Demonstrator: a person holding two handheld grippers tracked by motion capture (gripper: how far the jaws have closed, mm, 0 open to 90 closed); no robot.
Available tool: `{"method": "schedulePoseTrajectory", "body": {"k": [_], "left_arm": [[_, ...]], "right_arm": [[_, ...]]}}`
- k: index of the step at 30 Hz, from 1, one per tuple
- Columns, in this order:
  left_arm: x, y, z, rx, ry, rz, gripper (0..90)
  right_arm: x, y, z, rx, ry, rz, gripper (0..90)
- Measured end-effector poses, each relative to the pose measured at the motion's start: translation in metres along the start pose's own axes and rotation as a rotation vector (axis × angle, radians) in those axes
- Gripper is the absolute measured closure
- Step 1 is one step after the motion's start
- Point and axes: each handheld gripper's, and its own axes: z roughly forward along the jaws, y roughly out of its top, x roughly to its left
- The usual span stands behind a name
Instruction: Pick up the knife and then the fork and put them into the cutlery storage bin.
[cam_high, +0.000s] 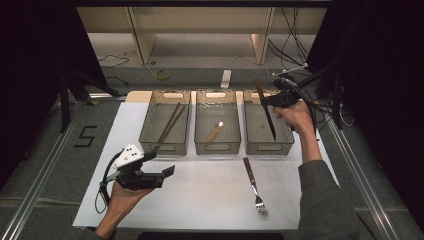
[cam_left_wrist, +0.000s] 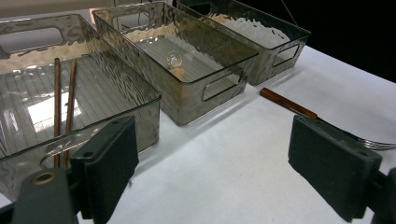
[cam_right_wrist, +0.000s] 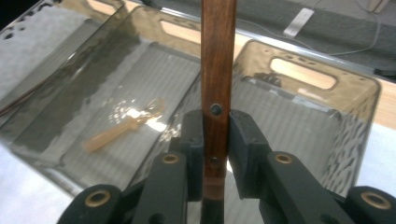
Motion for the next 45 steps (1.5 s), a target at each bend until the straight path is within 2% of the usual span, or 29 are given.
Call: {"method": "schedulePoseTrajectory", "body": {"k": [5,10,20,26,28,31,32,33,34,36,37,39,45], "left_arm": [[0.0,0.0,0.0,0.0,-0.003,-0.002,15.6],[-0.001,0.0,0.0,-0.007,-0.004,-0.009,15.6],[-0.001,0.0,-0.001,-0.006,-0.009,-0.006,15.6],[-0.001,0.0,-0.001,-0.008,-0.01,-0.01,15.6],[-0.001,0.0,0.0,-0.007,-0.011,-0.014,15.6],[-0.001,0.001,0.0,-0.007,-0.013,-0.014,15.6],[-0.001,0.001,0.0,-0.007,-0.013,-0.014,15.6],[-0.001,0.001,0.0,-0.007,-0.013,-0.014,15.6],[-0.001,0.001,0.0,-0.007,-0.012,-0.012,15.6],[-0.001,0.001,0.0,-0.009,-0.011,-0.014,15.6],[-0.001,0.001,-0.001,-0.009,-0.011,-0.015,15.6],[-0.001,0.001,-0.001,-0.01,-0.01,-0.017,15.6],[-0.001,0.001,0.0,-0.007,-0.013,-0.013,15.6]], "right_arm": [[-0.007,-0.002,0.009,0.014,-0.014,0.023,77.0],[-0.007,-0.002,0.02,0.038,-0.055,0.012,77.0],[-0.009,-0.011,0.032,0.071,-0.056,0.027,77.0],[-0.015,-0.029,0.051,0.131,-0.053,0.059,76.8],[-0.016,-0.032,0.054,0.145,-0.058,0.064,76.8],[-0.018,-0.034,0.057,0.166,-0.04,0.076,75.9],[-0.018,-0.034,0.057,0.168,-0.053,0.074,69.7],[-0.018,-0.033,0.057,0.155,-0.077,0.075,58.0],[-0.018,-0.032,0.057,0.154,-0.077,0.087,48.0],[-0.017,-0.03,0.055,0.145,-0.081,0.082,34.6],[-0.016,-0.03,0.054,0.139,-0.084,0.08,30.8],[-0.015,-0.029,0.052,0.123,-0.085,0.078,26.6],[-0.011,-0.027,0.043,0.085,-0.065,0.066,23.4]]}}
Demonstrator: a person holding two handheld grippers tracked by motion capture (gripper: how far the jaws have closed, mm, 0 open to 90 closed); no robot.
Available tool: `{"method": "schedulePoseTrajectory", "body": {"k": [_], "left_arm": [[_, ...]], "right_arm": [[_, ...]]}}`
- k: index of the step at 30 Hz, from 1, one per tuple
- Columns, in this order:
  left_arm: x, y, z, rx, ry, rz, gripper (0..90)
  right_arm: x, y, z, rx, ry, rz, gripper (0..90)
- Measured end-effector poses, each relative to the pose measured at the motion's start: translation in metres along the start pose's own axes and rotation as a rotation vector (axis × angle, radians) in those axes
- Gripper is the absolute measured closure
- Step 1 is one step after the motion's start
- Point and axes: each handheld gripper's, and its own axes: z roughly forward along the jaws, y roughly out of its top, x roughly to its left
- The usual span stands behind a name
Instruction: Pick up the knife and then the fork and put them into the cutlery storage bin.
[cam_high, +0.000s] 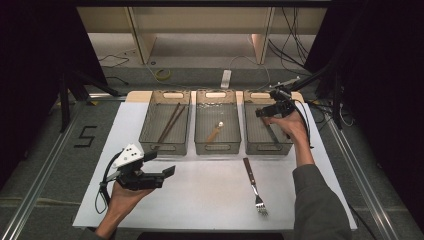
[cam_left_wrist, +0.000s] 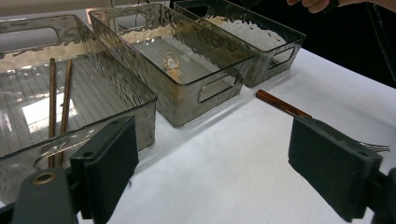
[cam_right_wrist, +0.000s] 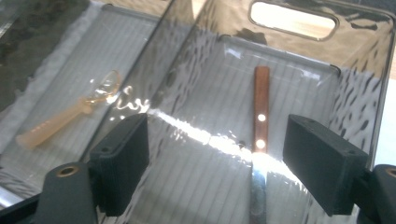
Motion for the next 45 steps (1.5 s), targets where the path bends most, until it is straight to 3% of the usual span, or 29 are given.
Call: {"method": "schedulePoseTrajectory", "body": {"k": [10,17,21,31,41,45], "left_arm": [[0.0,0.0,0.0,-0.003,0.003,-0.005,15.6],[0.0,0.0,0.0,-0.005,0.003,-0.006,15.6],[0.0,0.0,0.0,-0.005,0.001,-0.003,15.6],[0.0,0.0,0.0,-0.009,0.003,-0.002,15.6],[0.0,0.0,-0.001,-0.009,0.003,0.001,15.6],[0.0,0.0,-0.001,-0.007,0.002,0.008,15.6]], "right_arm": [[0.014,-0.002,-0.025,-0.049,0.038,-0.047,23.2],[0.034,-0.008,-0.055,-0.095,0.059,-0.101,23.0],[0.047,-0.014,-0.067,-0.086,0.054,-0.128,22.2],[0.067,-0.043,-0.071,-0.077,0.086,-0.191,21.9],[0.077,-0.07,-0.067,-0.065,0.138,-0.207,22.3],[0.083,-0.074,-0.07,-0.07,0.133,-0.229,22.4]]}}
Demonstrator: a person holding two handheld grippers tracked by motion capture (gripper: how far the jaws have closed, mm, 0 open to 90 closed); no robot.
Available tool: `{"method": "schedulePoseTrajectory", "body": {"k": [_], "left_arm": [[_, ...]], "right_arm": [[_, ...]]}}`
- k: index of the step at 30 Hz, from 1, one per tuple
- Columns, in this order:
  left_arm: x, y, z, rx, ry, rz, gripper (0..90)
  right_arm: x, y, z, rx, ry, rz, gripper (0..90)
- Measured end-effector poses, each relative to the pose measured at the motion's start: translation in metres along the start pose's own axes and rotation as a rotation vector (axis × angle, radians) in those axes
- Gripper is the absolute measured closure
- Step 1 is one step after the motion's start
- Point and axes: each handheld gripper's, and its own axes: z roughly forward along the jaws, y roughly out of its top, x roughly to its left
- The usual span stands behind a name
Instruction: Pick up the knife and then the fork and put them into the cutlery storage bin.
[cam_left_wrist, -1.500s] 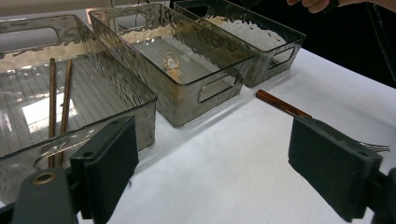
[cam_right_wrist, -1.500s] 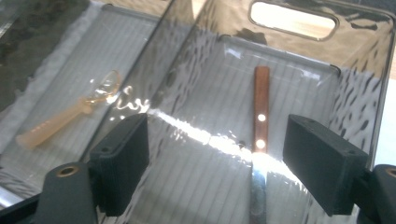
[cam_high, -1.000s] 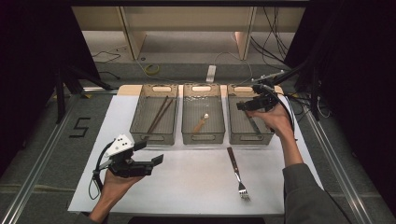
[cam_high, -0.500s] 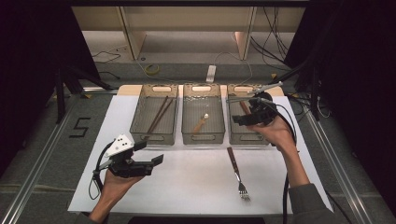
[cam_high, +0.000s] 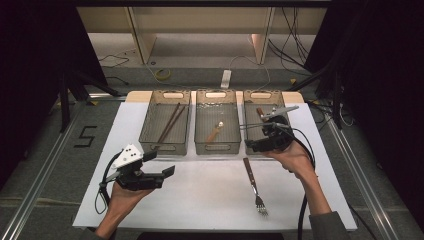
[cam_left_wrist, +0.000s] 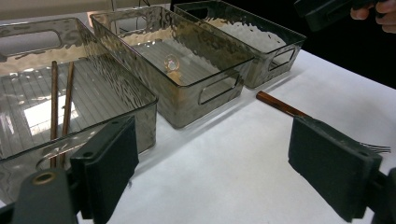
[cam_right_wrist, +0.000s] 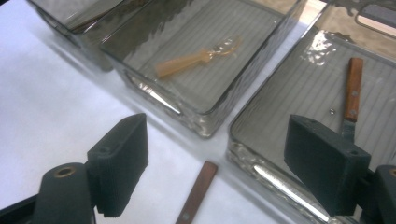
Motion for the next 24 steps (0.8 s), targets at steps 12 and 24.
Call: {"method": "schedulePoseTrajectory", "body": {"k": [12,24], "left_arm": [[-0.001,0.0,-0.001,-0.004,-0.001,0.005,15.6],[-0.001,0.0,-0.001,-0.007,-0.002,0.007,15.6]], "right_arm": [[0.008,-0.013,0.013,0.091,0.008,-0.033,24.7],[0.019,-0.038,0.038,0.257,-0.003,-0.072,27.1]]}}
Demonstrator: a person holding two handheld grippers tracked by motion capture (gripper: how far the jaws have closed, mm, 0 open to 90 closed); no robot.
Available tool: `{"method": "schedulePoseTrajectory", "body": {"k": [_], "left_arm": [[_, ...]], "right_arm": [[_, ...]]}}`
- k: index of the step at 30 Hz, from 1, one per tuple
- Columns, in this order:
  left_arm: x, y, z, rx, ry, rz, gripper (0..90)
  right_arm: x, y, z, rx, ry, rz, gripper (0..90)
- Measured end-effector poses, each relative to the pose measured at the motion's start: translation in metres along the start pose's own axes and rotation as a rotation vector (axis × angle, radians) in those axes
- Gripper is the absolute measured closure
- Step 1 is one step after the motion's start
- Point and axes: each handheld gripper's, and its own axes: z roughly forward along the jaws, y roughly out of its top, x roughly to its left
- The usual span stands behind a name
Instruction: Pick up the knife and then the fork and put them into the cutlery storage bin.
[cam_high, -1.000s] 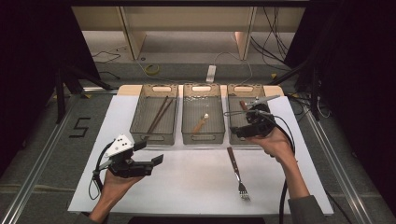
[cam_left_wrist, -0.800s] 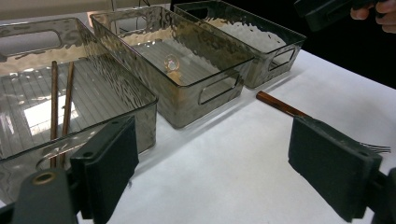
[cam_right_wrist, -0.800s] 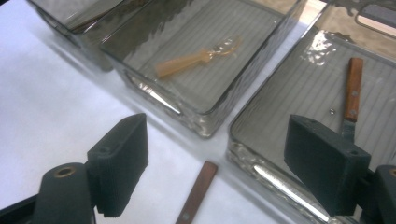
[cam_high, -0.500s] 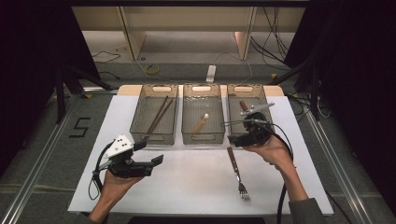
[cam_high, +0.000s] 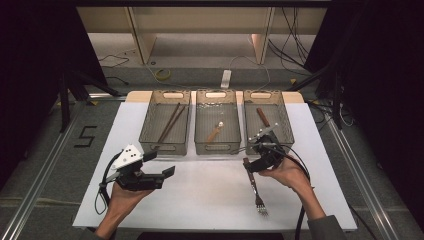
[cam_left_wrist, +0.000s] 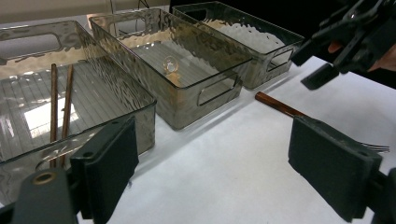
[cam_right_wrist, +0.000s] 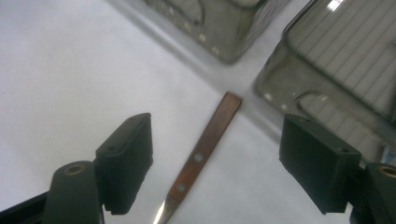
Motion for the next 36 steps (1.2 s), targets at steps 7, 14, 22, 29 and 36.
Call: {"method": "schedulePoseTrajectory", "body": {"k": [7,14,22,29,36], "left_arm": [[0.0,0.0,0.0,0.0,-0.001,0.001,15.6],[-0.001,0.0,0.001,0.005,-0.001,0.005,15.6],[-0.001,0.0,0.002,0.007,-0.002,0.006,15.6],[-0.001,-0.001,0.002,0.01,-0.004,0.007,15.6],[-0.001,-0.001,0.002,0.011,-0.003,0.003,15.6]], "right_arm": [[0.001,-0.011,0.021,0.085,-0.006,-0.004,30.1],[0.003,-0.014,0.029,0.12,-0.006,-0.007,33.1],[0.004,-0.017,0.037,0.158,0.007,-0.016,36.1],[0.004,-0.018,0.041,0.186,0.012,-0.022,40.9],[0.007,-0.019,0.044,0.202,0.011,-0.039,45.9]]}}
